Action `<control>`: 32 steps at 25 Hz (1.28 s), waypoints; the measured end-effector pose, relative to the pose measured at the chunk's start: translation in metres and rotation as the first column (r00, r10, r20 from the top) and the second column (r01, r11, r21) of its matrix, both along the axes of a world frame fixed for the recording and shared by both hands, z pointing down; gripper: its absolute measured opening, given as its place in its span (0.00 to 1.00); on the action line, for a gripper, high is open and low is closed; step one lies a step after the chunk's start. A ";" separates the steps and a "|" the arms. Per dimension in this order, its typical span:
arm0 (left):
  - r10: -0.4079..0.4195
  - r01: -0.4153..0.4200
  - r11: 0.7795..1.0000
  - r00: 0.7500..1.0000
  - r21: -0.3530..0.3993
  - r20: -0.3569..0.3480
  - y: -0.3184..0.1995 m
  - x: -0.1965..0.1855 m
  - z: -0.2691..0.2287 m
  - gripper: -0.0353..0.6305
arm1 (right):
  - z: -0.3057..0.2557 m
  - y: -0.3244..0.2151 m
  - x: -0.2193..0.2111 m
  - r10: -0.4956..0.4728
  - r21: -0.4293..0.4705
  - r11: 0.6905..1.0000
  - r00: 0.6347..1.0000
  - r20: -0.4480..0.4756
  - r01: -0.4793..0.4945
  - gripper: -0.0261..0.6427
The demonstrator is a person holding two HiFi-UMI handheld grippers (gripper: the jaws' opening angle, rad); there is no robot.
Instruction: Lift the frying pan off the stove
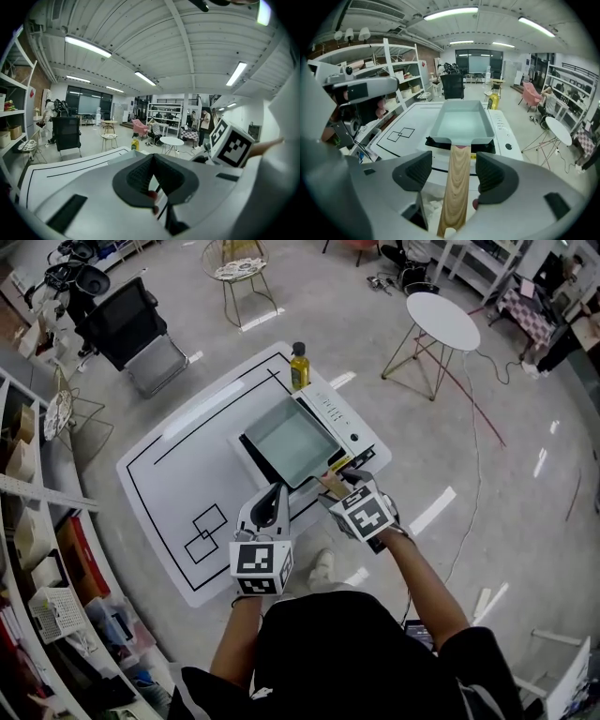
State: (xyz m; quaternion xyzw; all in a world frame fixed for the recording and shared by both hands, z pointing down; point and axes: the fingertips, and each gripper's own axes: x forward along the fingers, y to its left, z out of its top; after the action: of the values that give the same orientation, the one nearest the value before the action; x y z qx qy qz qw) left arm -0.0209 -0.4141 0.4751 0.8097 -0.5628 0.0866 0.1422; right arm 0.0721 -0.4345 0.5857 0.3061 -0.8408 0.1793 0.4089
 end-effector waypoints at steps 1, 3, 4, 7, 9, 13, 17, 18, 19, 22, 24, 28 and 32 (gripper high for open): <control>-0.010 0.010 1.000 1.000 -0.002 -0.002 0.000 -0.003 0.001 0.07 | 0.005 -0.001 -0.001 -0.001 -0.017 1.000 1.000 -0.017 0.001 0.44; -0.027 0.027 1.000 1.000 -0.006 -0.003 0.000 -0.010 0.002 0.07 | 0.013 -0.004 -0.003 0.002 -0.042 0.999 0.999 -0.048 -0.004 0.45; -0.036 0.036 0.999 0.999 -0.007 -0.003 0.000 -0.013 0.003 0.07 | 0.018 -0.006 -0.003 0.004 -0.053 0.999 0.998 -0.063 -0.007 0.45; -0.057 0.057 0.998 0.998 -0.013 -0.004 0.000 -0.021 0.007 0.07 | 0.035 -0.006 -0.002 0.000 -0.105 0.994 0.994 -0.114 -0.012 0.45; -0.066 0.066 0.998 0.998 -0.021 -0.004 0.001 -0.025 0.009 0.07 | 0.046 -0.005 0.001 -0.006 -0.134 0.991 0.987 -0.161 -0.016 0.45; -0.080 0.079 0.996 0.997 -0.034 -0.005 0.001 -0.031 0.013 0.07 | 0.060 -0.002 0.007 -0.019 -0.189 0.982 0.970 -0.243 -0.028 0.45; -0.087 0.087 0.996 0.996 -0.036 -0.008 -0.001 -0.035 0.015 0.07 | 0.067 -0.005 0.010 -0.027 -0.206 0.978 0.960 -0.279 -0.033 0.43; -0.087 0.087 0.996 0.996 -0.037 -0.008 -0.001 -0.036 0.015 0.07 | 0.068 -0.005 0.013 -0.021 -0.214 0.976 0.956 -0.293 -0.045 0.40; -0.088 0.087 0.995 0.996 -0.038 -0.008 0.000 -0.036 0.015 0.07 | 0.068 -0.004 0.017 -0.013 -0.223 0.973 0.951 -0.308 -0.059 0.37; -0.089 0.089 0.995 0.996 -0.040 -0.008 0.000 -0.038 0.016 0.07 | 0.069 -0.006 0.016 -0.014 -0.224 0.973 0.951 -0.308 -0.058 0.30; -0.092 0.091 0.995 0.996 -0.041 -0.009 -0.002 -0.040 0.016 0.07 | 0.068 -0.011 0.008 -0.039 -0.211 0.977 0.958 -0.284 -0.023 0.23; -0.095 0.095 0.995 0.995 -0.044 -0.010 -0.004 -0.044 0.017 0.07 | 0.072 -0.010 0.013 -0.037 -0.222 0.974 0.948 -0.316 -0.037 0.16; -0.092 0.091 0.995 0.996 -0.048 -0.011 -0.005 -0.046 0.017 0.07 | 0.070 -0.010 0.009 -0.045 -0.232 0.972 0.951 -0.305 -0.028 0.15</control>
State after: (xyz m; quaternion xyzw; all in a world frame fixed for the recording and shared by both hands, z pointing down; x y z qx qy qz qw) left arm -0.0669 -0.4193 0.4917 0.7800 -0.5961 0.0883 0.1690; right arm 0.0807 -0.4449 0.6559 0.2765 -0.7409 0.2251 0.5692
